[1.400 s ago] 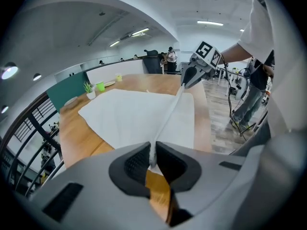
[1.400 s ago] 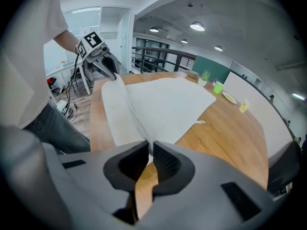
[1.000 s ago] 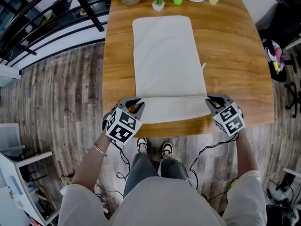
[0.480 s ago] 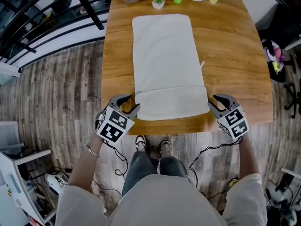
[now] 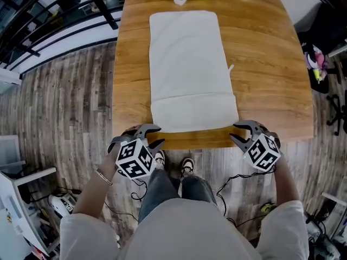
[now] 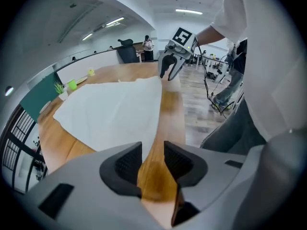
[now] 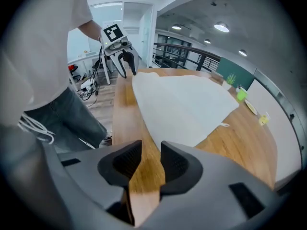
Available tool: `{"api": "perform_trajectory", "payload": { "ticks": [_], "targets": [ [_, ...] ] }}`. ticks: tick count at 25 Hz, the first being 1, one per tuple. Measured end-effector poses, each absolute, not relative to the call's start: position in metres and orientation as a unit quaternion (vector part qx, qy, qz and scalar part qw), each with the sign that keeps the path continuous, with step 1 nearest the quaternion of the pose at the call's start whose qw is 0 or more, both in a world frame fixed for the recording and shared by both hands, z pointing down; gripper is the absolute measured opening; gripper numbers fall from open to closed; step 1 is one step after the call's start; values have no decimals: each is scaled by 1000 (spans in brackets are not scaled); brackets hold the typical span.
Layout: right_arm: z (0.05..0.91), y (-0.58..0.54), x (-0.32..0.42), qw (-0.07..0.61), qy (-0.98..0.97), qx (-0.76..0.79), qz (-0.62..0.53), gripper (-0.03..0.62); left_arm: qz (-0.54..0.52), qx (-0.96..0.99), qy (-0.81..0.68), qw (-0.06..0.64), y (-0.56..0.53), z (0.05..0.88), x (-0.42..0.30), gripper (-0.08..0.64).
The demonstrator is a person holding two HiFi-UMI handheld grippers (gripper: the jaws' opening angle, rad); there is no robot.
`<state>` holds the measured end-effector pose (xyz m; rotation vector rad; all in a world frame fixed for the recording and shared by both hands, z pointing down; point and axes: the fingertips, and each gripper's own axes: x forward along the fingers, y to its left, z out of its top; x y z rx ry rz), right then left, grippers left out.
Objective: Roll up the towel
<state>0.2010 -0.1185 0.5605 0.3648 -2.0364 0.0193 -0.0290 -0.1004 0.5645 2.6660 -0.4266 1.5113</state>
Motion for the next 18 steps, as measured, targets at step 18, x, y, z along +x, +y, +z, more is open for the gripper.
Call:
{"api": "perform_trajectory", "payload": {
  "ticks": [18],
  "targets": [
    [587,-138,211,558,-821,118,-42,82,519,842,-148,25,-111,589,-39,116]
  ]
}}
